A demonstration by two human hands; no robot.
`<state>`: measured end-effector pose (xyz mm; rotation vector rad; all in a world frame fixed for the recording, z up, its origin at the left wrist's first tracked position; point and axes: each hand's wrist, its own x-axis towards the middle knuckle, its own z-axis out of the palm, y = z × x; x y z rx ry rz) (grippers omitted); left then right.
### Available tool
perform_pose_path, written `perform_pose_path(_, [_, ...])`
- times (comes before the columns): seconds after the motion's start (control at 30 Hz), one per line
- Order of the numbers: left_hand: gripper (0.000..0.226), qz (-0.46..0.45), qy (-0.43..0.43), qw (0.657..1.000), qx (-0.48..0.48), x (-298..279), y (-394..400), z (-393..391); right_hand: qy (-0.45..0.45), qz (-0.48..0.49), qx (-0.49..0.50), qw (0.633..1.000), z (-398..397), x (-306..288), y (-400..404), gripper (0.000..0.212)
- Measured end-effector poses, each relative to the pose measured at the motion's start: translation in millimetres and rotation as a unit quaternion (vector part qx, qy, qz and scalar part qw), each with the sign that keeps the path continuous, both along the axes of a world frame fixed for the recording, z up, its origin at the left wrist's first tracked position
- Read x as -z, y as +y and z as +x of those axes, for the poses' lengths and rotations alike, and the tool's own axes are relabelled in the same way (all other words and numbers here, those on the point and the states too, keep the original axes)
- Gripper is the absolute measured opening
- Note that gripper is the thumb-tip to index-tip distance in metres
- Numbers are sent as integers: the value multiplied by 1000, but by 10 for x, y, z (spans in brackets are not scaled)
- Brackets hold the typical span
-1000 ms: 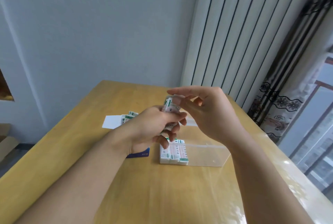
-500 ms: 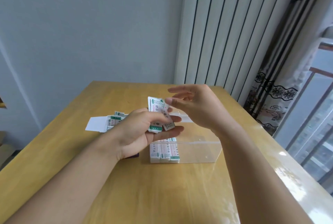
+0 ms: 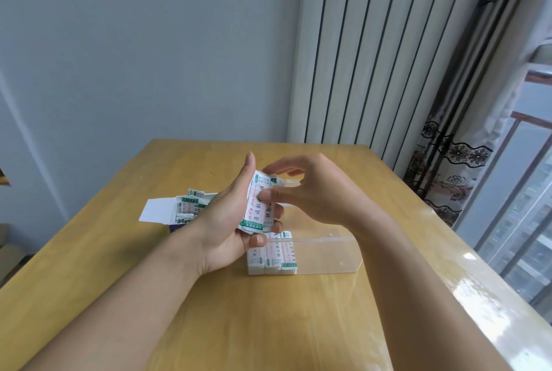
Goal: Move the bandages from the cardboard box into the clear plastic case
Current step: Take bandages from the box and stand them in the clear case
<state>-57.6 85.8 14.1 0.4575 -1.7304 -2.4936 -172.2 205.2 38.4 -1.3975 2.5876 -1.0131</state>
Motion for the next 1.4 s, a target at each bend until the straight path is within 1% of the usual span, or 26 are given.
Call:
perform_pose_path(0.17, [65,-11,-15,1000,13,26,16,-4,11,5,14,1000,18,-22,8,25])
perform_pose_path(0.27, [70,-18,-21,1000,13,40,44,0,24,1,14,1000,48,-59,26,20])
perform_pose_path(0.4, [82,-1,-26,1000,10,23,69,12,39,4,-2,999,125,-125,54,16])
perform_pose_path(0.67, [78,30,-15,999,10,26,81,16,11,-11,-74,997,199,-169,89,20])
perform_pose_path(0.73, [74,36,-8,999,11,11,83,20,-11,-30,-86,996,189,-197,107,17])
perform_pose_path(0.83, [61,30,0,1000,9,5,89,14,-38,-49,-100,993,167,-228,145,15])
perform_pose_path(1.0, [40,10,9,1000,3,13,88,-8,-43,-13,-108,993,212,-229,168,24])
perform_pose_path(1.13, [37,-8,12,1000,-4,11,93,-10,-44,-31,-95,994,197,-227,160,26])
perform_pose_path(1.3, [29,-33,-19,999,-14,38,103,-25,-54,-40,-102,993,202,-207,155,32])
perform_pose_path(1.4, [28,-46,-33,998,-25,40,122,-25,-56,-42,-97,993,196,-221,166,26])
